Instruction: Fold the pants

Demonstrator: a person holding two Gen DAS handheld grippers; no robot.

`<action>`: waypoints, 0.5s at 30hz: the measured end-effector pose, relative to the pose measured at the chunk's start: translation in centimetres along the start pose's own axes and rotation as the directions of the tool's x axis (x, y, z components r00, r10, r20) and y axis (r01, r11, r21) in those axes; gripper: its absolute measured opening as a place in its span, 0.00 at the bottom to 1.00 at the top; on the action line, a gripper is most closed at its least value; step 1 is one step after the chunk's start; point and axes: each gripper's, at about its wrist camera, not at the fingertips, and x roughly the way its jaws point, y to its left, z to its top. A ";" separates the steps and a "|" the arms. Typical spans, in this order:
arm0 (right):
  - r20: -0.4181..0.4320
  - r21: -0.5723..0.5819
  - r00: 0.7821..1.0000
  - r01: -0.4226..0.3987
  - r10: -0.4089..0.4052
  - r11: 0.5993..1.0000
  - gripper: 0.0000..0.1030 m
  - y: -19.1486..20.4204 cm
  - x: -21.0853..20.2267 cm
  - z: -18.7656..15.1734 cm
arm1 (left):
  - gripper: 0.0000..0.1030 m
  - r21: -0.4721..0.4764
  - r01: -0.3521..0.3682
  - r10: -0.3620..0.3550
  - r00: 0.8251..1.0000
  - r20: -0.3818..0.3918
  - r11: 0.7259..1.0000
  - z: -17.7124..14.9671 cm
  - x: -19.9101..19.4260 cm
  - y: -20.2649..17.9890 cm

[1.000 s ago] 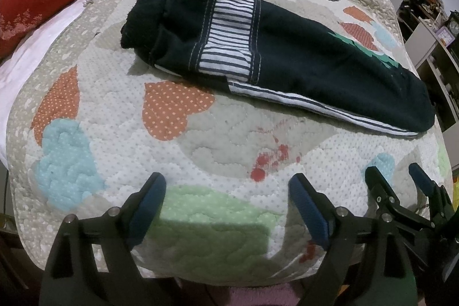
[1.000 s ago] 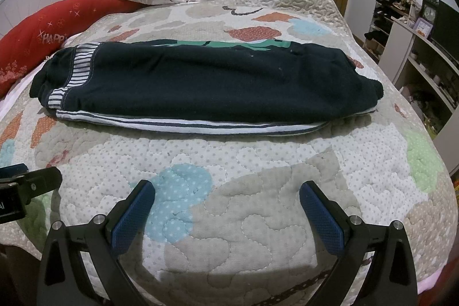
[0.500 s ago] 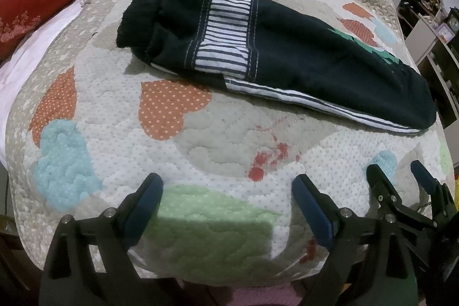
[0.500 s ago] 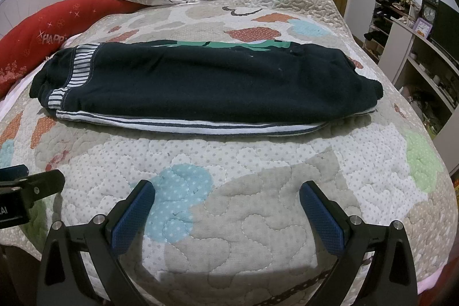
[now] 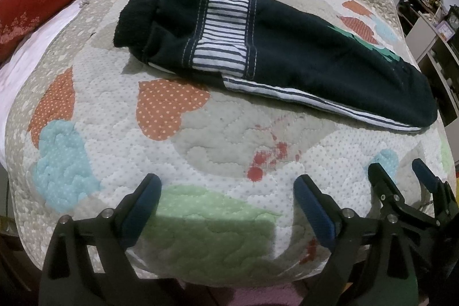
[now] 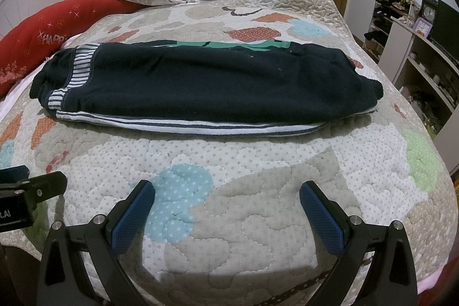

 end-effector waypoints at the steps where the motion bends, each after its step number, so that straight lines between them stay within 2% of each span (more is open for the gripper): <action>1: -0.005 -0.001 1.000 -0.003 0.003 1.000 1.00 0.0 0.0 0.1 | 0.92 0.001 -0.001 0.001 1.000 -0.002 1.000 0.1 0.0 0.0; 15: -0.047 -0.077 0.999 -0.009 0.005 0.997 1.00 0.4 0.4 0.9 | 0.93 0.009 -0.048 0.048 0.998 -0.032 0.999 0.0 0.0 -0.9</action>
